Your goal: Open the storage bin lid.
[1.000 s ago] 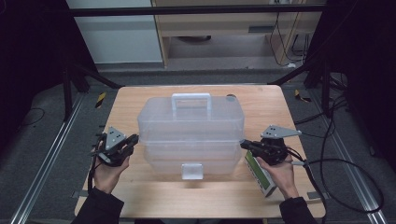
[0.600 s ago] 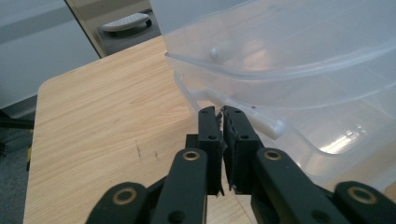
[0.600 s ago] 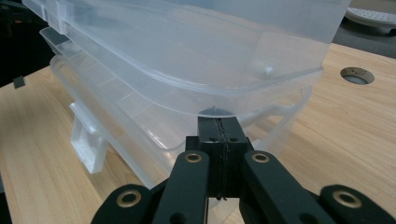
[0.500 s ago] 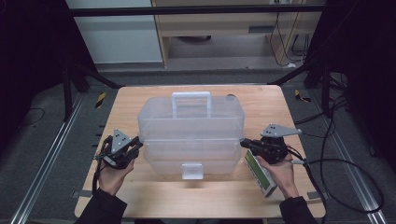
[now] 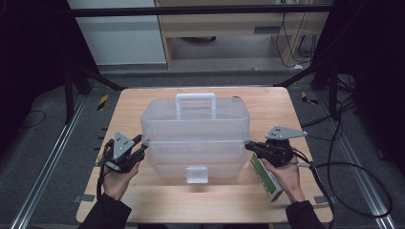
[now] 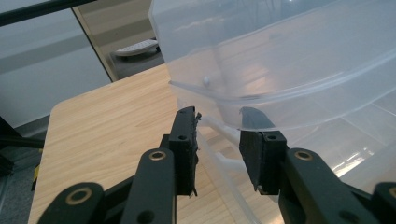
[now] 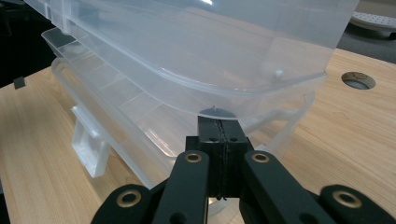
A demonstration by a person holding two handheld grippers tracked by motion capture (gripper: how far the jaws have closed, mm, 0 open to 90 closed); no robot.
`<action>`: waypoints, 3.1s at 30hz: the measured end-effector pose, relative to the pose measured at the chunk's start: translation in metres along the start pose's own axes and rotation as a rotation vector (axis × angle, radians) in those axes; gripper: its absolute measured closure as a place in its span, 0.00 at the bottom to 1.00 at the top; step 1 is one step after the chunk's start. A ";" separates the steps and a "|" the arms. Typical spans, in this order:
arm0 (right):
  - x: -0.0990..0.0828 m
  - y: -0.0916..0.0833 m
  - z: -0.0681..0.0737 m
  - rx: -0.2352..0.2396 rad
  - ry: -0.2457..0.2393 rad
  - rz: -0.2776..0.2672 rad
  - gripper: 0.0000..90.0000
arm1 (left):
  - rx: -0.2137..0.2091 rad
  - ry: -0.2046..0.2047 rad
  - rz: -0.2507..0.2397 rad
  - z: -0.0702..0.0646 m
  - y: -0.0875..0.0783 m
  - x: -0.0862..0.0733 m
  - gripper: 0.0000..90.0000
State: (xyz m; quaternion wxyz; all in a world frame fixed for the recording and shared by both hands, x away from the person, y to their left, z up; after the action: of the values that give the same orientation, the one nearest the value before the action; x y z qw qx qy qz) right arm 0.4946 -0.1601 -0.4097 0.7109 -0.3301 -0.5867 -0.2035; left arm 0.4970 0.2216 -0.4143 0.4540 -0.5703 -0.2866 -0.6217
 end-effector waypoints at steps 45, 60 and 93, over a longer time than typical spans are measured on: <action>-0.019 0.003 -0.012 -0.152 -0.055 0.111 0.81 | 0.026 0.013 -0.047 0.005 0.010 0.008 0.78; -0.031 0.005 -0.016 -0.155 -0.005 0.154 0.74 | 0.032 0.017 -0.045 0.004 0.010 0.009 0.78; -0.037 0.016 -0.006 -0.129 0.049 0.186 0.82 | 0.047 0.019 -0.044 0.007 0.013 0.014 0.80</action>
State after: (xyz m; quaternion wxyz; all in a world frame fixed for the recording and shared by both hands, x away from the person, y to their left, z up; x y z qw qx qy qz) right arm 0.5011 -0.1566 -0.4493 0.7180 -0.4233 -0.5217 -0.1819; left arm 0.5123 0.2192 -0.4018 0.4561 -0.5472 -0.3091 -0.6301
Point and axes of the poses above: each handheld gripper's, and its own axes: y roughly forward along the jaws, x roughly out of its top, z roughly to its left, the point moved 6 cm from there along y, roughly forward along the jaws, and after that the axes turned 14 degrees about -z, right-handed, at the moved point
